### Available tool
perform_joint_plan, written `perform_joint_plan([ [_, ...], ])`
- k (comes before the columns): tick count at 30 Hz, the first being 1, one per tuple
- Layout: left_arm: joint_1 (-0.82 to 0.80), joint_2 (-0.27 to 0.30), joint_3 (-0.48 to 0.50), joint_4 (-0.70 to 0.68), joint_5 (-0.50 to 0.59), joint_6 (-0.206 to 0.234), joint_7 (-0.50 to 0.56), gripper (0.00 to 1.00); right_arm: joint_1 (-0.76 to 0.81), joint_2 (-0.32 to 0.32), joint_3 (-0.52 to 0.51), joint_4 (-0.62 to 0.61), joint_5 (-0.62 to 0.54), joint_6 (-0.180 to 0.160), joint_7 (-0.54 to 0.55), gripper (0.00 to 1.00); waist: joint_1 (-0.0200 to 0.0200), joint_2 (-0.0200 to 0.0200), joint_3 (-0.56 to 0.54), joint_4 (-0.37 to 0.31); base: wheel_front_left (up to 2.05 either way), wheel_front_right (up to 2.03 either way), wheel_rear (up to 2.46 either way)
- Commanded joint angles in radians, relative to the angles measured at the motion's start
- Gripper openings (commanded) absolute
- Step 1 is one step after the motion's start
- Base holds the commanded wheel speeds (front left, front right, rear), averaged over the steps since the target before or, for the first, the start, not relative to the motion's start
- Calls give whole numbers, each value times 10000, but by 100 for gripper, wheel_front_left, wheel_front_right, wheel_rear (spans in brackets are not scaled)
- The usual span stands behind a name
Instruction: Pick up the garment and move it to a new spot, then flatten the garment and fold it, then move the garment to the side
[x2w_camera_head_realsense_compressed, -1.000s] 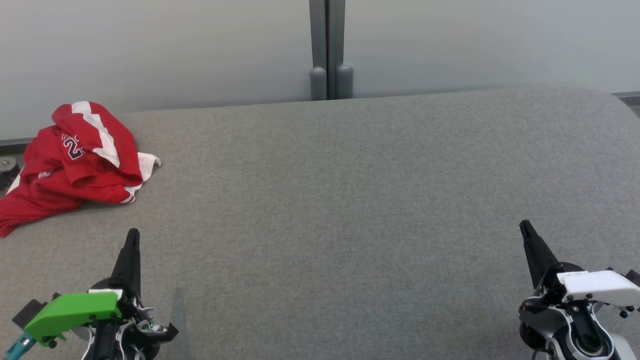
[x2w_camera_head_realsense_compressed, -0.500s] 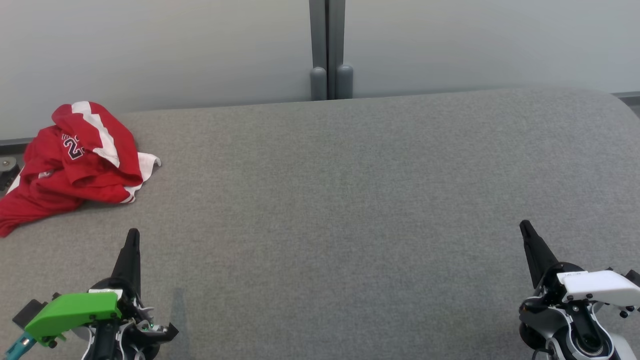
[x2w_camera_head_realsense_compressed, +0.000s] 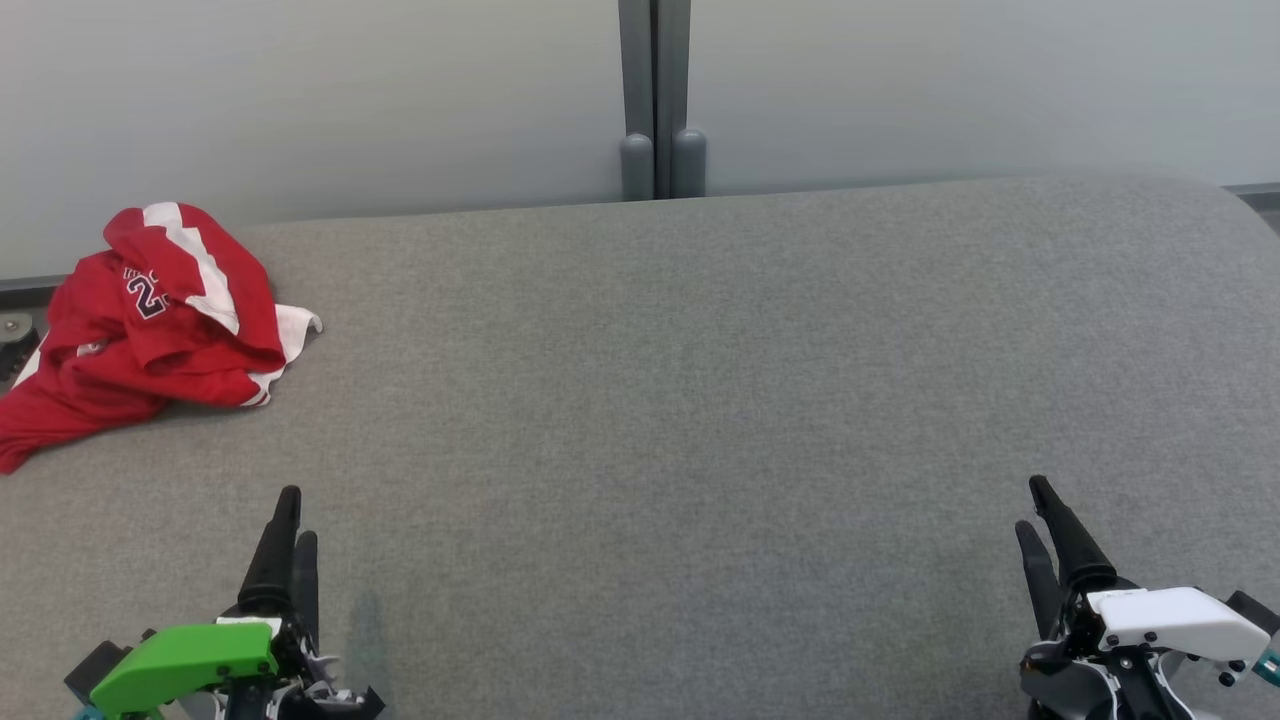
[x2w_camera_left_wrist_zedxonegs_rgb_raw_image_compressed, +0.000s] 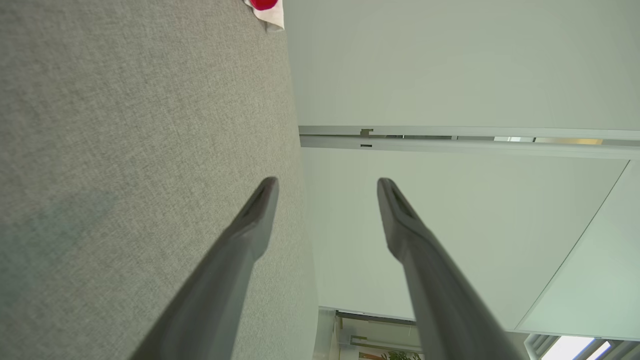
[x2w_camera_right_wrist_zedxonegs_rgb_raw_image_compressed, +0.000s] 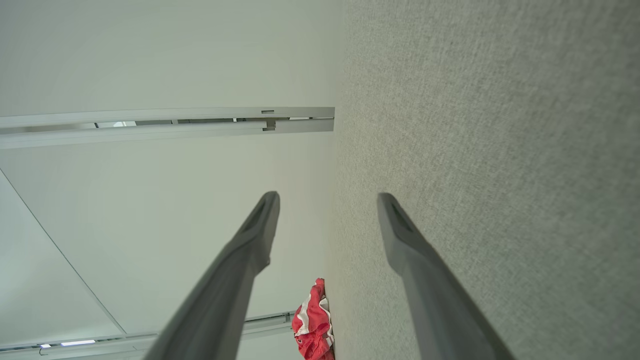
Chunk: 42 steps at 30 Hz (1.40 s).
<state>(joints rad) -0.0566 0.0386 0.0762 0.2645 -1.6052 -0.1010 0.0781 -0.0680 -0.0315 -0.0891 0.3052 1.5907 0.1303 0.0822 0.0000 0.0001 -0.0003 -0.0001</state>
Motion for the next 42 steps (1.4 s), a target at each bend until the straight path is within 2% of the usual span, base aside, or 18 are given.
perform_joint_plan([
  [1, -112, 33, -112, -226, 149, -38, -110, 100, -103, -72, 41, -184, -191, 1, -132, 100, 0, -1, 3, 1, 0, 0, 0],
  [9, -78, 44, -348, -393, 700, -70, -478, 100, -94, -90, 21, -298, -1044, 1, -503, 100, 0, -1, 14, 7, 0, 0, 0],
  [17, -155, 56, -432, -729, 1864, -99, -814, 100, -82, -106, 55, -806, -2697, 1, -841, 100, 0, -1, 25, 17, 0, 0, 0],
  [30, -236, 73, -818, -1317, 4589, 71, -1303, 100, -12, -124, 84, -1555, -5476, 2, -1336, 100, 0, -1, 21, 34, 0, 0, 0],
  [42, 28, 87, -1171, -1160, 7119, 102, -1706, 100, 187, -142, 476, -1754, -7661, 3, -1740, 100, 0, -1, 6, 39, 0, 0, 0],
])
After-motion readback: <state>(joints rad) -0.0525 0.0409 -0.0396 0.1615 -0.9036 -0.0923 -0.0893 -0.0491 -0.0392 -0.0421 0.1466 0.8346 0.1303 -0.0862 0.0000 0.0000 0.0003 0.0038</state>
